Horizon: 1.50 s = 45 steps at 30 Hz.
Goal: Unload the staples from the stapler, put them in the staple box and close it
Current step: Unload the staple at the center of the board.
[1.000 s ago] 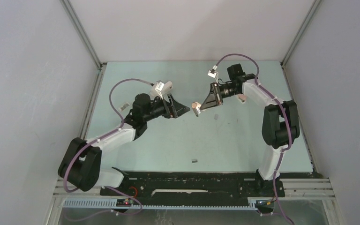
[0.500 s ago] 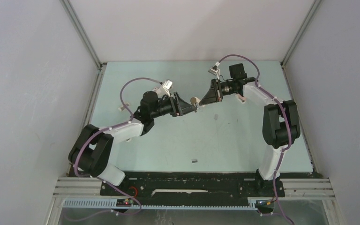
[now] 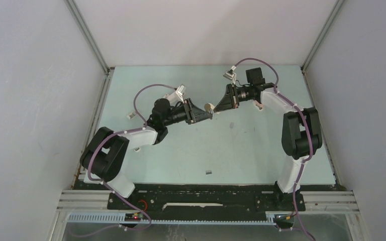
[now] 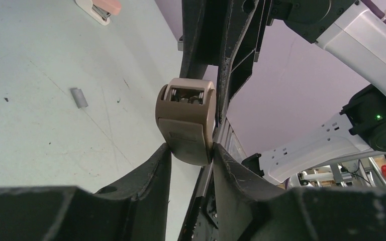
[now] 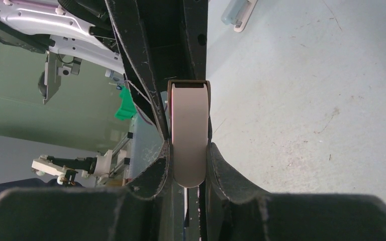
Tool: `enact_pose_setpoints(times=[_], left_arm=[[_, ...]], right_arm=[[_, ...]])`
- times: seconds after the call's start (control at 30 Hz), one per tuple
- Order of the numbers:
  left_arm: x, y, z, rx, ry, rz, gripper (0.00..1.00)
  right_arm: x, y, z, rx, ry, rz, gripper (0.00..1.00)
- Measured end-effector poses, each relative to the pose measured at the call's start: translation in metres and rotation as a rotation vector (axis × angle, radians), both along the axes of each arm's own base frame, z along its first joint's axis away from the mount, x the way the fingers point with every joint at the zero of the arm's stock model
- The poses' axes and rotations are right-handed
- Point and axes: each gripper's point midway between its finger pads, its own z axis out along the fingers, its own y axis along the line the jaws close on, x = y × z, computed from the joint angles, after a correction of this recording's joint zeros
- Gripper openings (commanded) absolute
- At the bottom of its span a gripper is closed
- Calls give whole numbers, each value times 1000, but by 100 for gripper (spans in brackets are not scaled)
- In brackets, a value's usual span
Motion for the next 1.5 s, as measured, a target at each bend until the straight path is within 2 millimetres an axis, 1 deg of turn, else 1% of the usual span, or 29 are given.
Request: enact_pose_setpoints(times=[0.07,0.2,0.23,0.4,0.53,0.6,0.67,0.77,0.87,0.93,1.1,1.2,1.3,1.37,1.5], left_arm=[[0,-1,0,-9,8,-3,29],[0,-2,2,-24,12,-7,8],[0,-2,2,-28,15,-9,5],[2,1,1,-40,24,-18,0],[4,10,-4,-15,6,-37,0],[6,17,-9,20,-24,-41,0],[9,25,-12,79,-63,-49,0],[12,29,-17,213,-114,-104,0],[14,37,-28,359,-157,-146,0],[13,44,-36,441,-178,-166,0],[4,66,-66,626,-183,-208,0],[5,81,-79,711,-181,-199,0],[6,88,-85,750,-170,-190,6],[6,89,-86,756,-165,-185,9],[7,87,-84,741,-134,-163,19]], right_arm=[[0,0,0,1,0,0,0],[0,0,1,5,-3,3,0],[0,0,2,6,-3,3,0],[1,-3,0,1,-11,-5,0],[1,-8,-3,-34,-49,-15,0],[2,-11,-5,-81,-99,-17,0],[1,-13,-7,-123,-154,-5,0],[-4,-15,-15,-185,-239,30,0],[-11,-18,-30,-256,-310,76,0],[-14,-16,-38,-292,-365,111,0],[-22,-14,-62,-409,-520,196,0],[-28,-13,-70,-439,-546,231,0],[-33,-8,-74,-442,-538,240,0],[-35,-4,-73,-428,-513,230,0],[-36,1,-72,-398,-442,189,0]])
